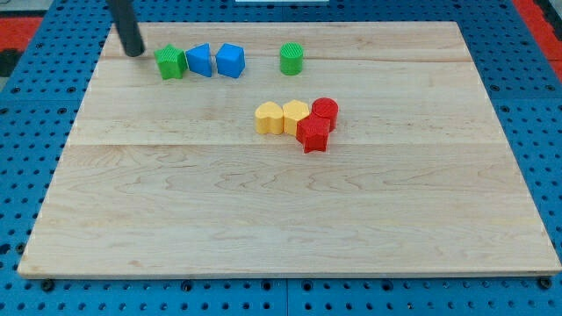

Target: Move group of blocks to the green circle

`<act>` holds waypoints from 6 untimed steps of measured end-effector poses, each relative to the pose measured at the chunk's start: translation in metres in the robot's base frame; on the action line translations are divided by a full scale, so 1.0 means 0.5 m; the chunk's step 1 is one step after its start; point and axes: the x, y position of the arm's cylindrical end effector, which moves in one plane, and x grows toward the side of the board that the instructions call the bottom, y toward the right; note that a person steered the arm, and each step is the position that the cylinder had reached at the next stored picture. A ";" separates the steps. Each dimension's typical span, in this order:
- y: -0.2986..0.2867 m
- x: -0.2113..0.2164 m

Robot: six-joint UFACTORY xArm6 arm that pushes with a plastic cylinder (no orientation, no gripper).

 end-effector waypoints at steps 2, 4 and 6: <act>0.166 0.033; 0.241 0.029; 0.238 0.068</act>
